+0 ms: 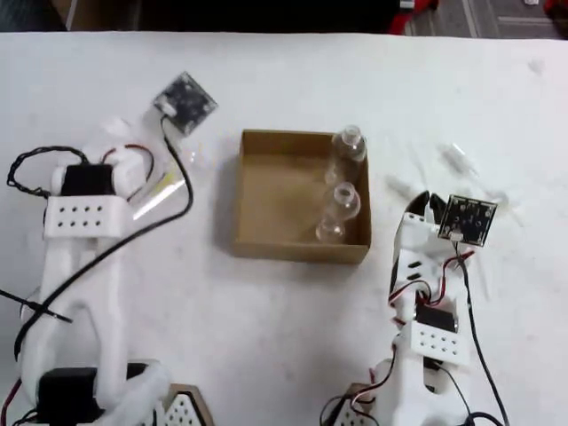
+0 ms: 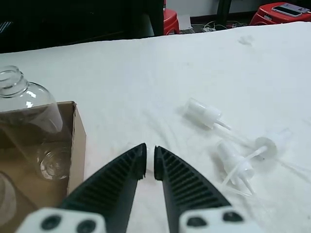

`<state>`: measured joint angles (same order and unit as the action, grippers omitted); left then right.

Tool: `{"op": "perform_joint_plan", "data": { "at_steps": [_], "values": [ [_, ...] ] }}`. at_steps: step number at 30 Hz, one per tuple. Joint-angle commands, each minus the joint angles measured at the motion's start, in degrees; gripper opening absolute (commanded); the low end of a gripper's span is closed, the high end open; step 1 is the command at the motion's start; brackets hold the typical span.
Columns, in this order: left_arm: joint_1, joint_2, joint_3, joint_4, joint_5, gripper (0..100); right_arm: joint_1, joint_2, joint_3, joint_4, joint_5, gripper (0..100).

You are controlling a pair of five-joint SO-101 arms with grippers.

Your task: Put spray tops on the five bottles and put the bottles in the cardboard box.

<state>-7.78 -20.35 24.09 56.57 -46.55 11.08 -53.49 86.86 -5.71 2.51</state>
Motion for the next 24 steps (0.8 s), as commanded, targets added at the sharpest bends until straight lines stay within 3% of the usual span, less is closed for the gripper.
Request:
{"op": "perform_joint_plan", "data": {
  "at_steps": [1, 4, 8, 10, 17, 22, 24],
  "values": [
    [1.5, -2.2, -2.9, 4.0, -4.0, 18, -0.5, 0.3, -2.5, -1.4, 0.0, 2.1],
    [0.8, -1.7, -3.5, 3.4, -4.3, 18, -0.5, 0.3, -2.5, -1.4, 0.0, 2.1],
    [-1.1, -0.3, -2.9, -7.8, -3.7, 18, -0.5, 0.3, -2.5, -1.4, 0.0, 2.1],
    [-1.1, 3.0, -4.6, -8.9, -4.2, 18, -0.5, 0.3, -2.5, -1.4, 0.0, 2.1],
    [-1.0, 22.4, -23.7, 2.2, -4.2, 23, -0.5, 0.3, -2.5, -1.4, 0.0, 2.1],
    [1.5, 35.4, -36.0, 5.7, -2.2, 21, -0.8, 0.3, -2.5, -1.4, 0.0, 2.1],
    [4.1, 38.9, -38.0, 8.5, -5.6, 21, -1.2, 0.3, -2.5, -1.4, 0.1, 2.1]
  ]
}}
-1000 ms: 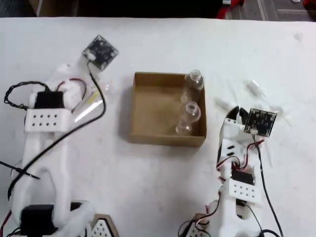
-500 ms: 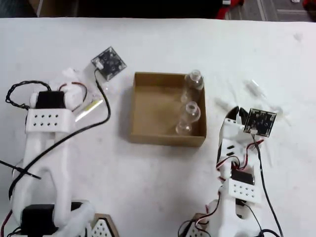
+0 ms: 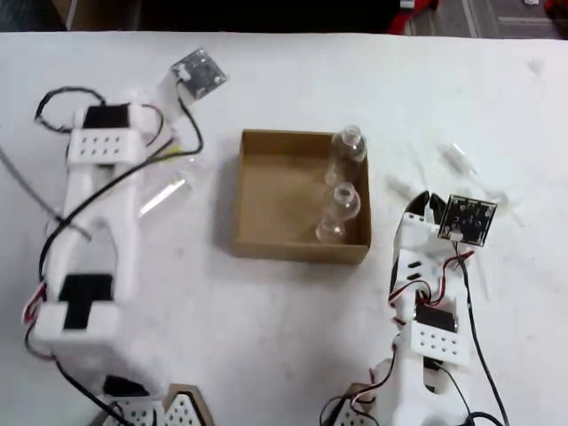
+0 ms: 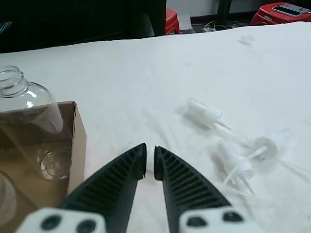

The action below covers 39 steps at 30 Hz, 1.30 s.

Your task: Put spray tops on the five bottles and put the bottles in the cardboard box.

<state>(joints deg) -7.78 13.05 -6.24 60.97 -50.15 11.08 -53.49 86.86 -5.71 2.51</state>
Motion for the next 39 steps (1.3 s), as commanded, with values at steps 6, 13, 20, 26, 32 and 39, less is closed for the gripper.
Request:
{"op": "perform_joint_plan", "data": {
  "at_steps": [6, 13, 20, 26, 32, 39],
  "values": [
    [10.2, 11.0, -8.7, 5.6, -14.7, 22, -3.0, 0.3, -2.4, -1.4, 5.3, 2.1],
    [8.8, 17.2, -15.4, 10.7, -24.5, 24, -3.2, 0.3, -1.9, -1.6, 5.4, 2.1],
    [8.0, 27.1, -30.0, 18.0, -29.2, 24, -3.2, 0.3, -2.0, -1.6, 5.4, 2.1],
    [7.4, 35.0, -40.0, 21.2, -32.8, 24, -3.2, 0.3, -2.0, -1.6, 5.4, 2.1],
    [7.9, 40.9, -47.5, 22.4, -33.8, 23, -3.3, 0.3, -2.1, -1.6, 5.4, 2.1],
    [7.8, 43.9, -53.2, 25.8, -35.3, 22, -3.3, 0.3, -2.1, -1.6, 5.4, 2.1]
  ]
}}
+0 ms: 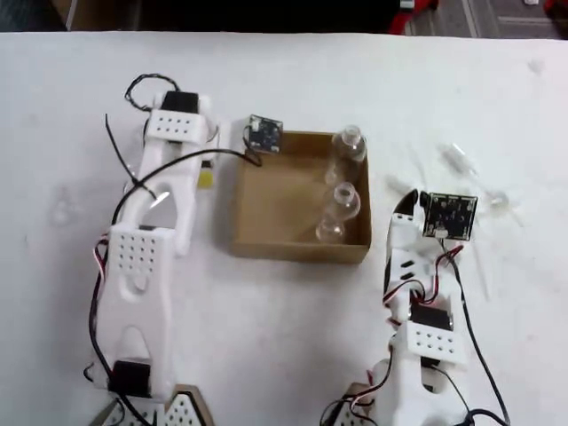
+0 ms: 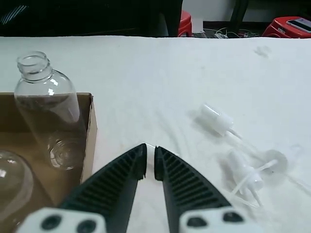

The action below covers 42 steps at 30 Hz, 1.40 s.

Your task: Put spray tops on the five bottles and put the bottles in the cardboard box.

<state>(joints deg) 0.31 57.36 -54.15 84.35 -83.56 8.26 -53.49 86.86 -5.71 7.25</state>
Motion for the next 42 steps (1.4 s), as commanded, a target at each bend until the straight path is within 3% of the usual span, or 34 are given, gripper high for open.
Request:
{"op": "perform_joint_plan", "data": {
  "at_steps": [1, 4, 8, 13, 20, 28, 36, 42],
  "values": [
    [-0.4, -0.2, -6.0, 3.3, -2.7, 22, -0.5, 0.3, -2.1, -1.6, 0.6, 2.1],
    [-0.6, 0.4, -7.6, 4.1, -3.3, 21, -0.5, 0.3, -2.1, -1.6, 0.6, 2.1],
    [-0.6, 1.0, -7.6, 4.2, -3.8, 9, -0.6, 0.3, -2.1, -1.6, 0.6, 2.1],
    [-0.5, 1.0, -7.6, 4.1, -3.7, 12, -2.3, 0.3, -1.9, -1.6, 3.3, 2.1],
    [0.7, 0.3, -8.3, 4.2, -3.1, 4, -2.2, 0.3, -1.9, -1.6, 3.5, 2.1],
    [1.8, 0.8, -27.3, 17.0, 4.3, 3, -2.1, 0.3, -1.9, -1.6, 3.3, 2.1],
    [4.4, 0.4, -41.5, 18.1, 21.9, 3, -2.0, 0.3, -1.9, -1.6, 3.6, 2.1],
    [7.2, -6.6, -40.2, 18.2, 35.6, 3, -2.0, 0.3, -1.9, -1.6, 3.6, 2.1]
  ]
}}
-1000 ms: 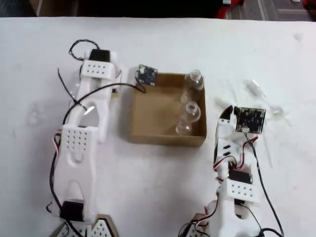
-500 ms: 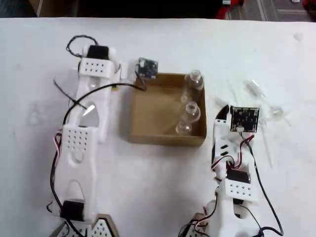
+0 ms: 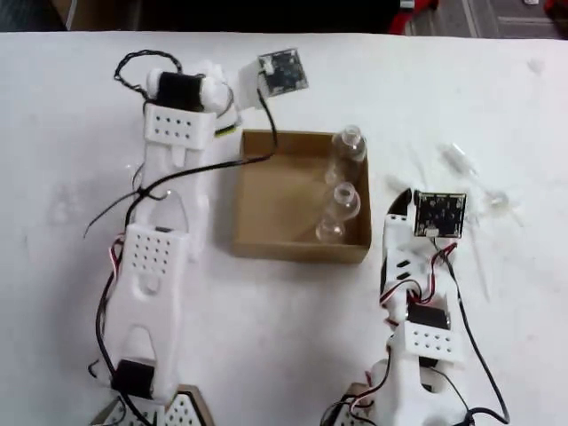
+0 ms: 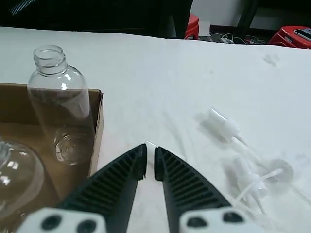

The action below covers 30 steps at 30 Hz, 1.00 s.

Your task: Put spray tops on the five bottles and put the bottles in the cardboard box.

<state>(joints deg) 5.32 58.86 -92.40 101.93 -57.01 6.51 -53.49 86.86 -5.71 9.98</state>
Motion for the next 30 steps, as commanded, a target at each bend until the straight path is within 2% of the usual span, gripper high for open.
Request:
{"op": "perform_joint_plan", "data": {
  "at_steps": [1, 10, 19, 24, 27, 30],
  "values": [
    [2.3, -9.9, -1.9, 0.7, 11.4, 3, -0.2, 0.3, -1.9, -1.6, 0.9, 2.1],
    [2.9, -21.9, 2.6, 0.8, 24.8, 3, -0.2, 0.3, -1.9, -1.6, 0.9, 2.1],
    [7.6, -45.2, 28.1, 0.4, 34.2, 2, -0.2, 0.3, -1.9, -1.6, 0.9, 2.1],
    [9.7, -55.1, 41.2, -1.8, 35.3, 2, -0.2, 0.3, -1.9, -1.6, 0.9, 2.1],
    [9.9, -58.3, 46.3, -1.8, 35.4, 2, -0.2, 0.3, -1.9, -1.5, 0.9, 2.1],
    [13.0, -61.8, 50.4, -1.5, 35.4, 2, -0.3, 0.3, -1.9, -1.5, 0.9, 2.1]
  ]
}}
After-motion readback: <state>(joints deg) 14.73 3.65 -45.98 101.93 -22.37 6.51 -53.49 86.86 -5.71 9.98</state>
